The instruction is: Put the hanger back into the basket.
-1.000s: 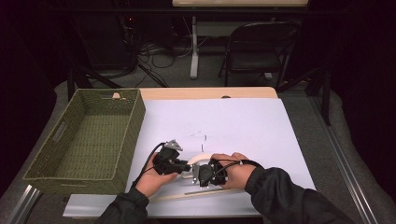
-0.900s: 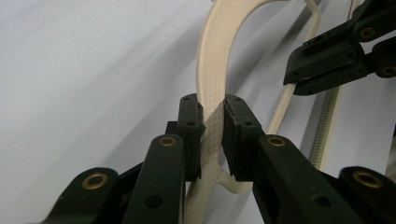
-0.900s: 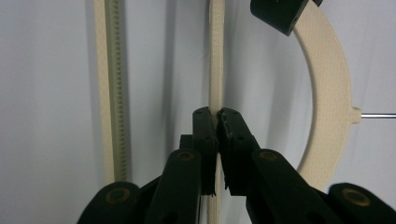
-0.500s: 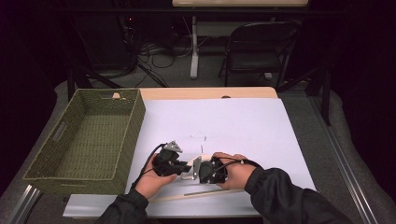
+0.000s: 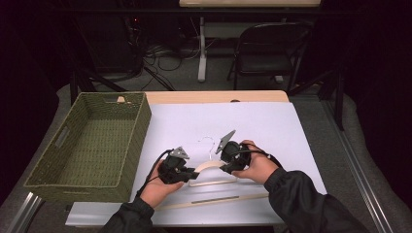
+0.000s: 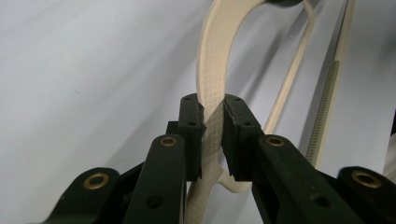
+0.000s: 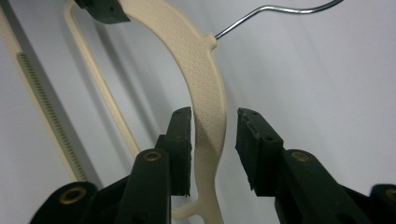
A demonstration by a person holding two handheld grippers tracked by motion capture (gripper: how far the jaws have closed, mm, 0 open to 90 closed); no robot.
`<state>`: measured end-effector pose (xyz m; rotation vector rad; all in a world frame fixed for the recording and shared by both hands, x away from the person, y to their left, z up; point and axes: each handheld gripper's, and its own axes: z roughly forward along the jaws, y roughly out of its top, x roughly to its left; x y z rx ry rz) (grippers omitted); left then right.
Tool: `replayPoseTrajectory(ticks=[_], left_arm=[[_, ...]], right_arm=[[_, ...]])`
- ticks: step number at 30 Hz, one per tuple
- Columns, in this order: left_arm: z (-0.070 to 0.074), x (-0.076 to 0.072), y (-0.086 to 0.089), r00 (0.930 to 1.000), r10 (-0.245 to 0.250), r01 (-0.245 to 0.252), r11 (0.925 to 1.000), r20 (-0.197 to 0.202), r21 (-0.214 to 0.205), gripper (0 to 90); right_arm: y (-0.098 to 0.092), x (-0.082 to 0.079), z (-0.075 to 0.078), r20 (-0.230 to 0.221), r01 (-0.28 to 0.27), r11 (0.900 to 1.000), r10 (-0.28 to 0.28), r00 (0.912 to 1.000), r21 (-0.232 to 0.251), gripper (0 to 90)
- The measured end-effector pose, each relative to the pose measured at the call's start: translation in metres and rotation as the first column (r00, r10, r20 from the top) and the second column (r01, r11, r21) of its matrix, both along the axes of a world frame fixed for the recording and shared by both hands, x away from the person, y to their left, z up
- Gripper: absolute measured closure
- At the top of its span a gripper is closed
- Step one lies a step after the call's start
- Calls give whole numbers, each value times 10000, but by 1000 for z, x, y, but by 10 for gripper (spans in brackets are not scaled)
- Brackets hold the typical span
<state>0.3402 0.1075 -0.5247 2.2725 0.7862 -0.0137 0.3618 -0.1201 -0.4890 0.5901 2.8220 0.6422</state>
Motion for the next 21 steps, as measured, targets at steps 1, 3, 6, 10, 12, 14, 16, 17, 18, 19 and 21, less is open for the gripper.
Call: replayPoseTrajectory(ticks=[1,3,6,10,12,14,16,17,18,19,21], left_arm=[[0,0,0,10000,0,0,10000,0,0,789],[1,-1,0,10000,-5,5,10000,3,-39,789],[1,-1,0,10000,47,-47,10000,43,-21,789],[2,-2,0,9999,53,-53,10000,101,30,788],[1,-2,0,9999,43,-43,10000,101,44,788],[1,-2,0,9999,50,-51,10000,102,56,788],[1,-2,0,10000,16,-17,10000,50,64,787],[2,-2,0,10000,2,-2,10000,81,81,787],[2,-2,1,10000,3,-3,10000,83,50,785],[2,-2,1,10000,3,-3,10000,83,50,781],[5,-4,3,9997,195,-192,9997,151,-181,726]], right_arm=[[0,0,0,0,0,10000,0,10000,0,655],[5,3,-7,-124,10,9999,-12,9999,-159,658],[9,4,-11,-123,-8,9997,5,9999,-248,667],[14,5,-15,-127,65,9992,-70,9999,-393,698],[15,5,-15,-78,62,9990,-65,9999,-435,704],[16,5,-16,-105,90,9989,-95,9999,-469,718],[17,4,-16,-63,37,9987,-40,10000,-517,722],[18,4,-16,-55,32,9987,-35,10000,-514,725],[18,3,-16,32,-55,9986,56,10000,-523,727],[18,2,-15,123,-189,9981,197,9997,-580,728],[18,-1,-14,323,-296,9978,315,9990,-587,731]])
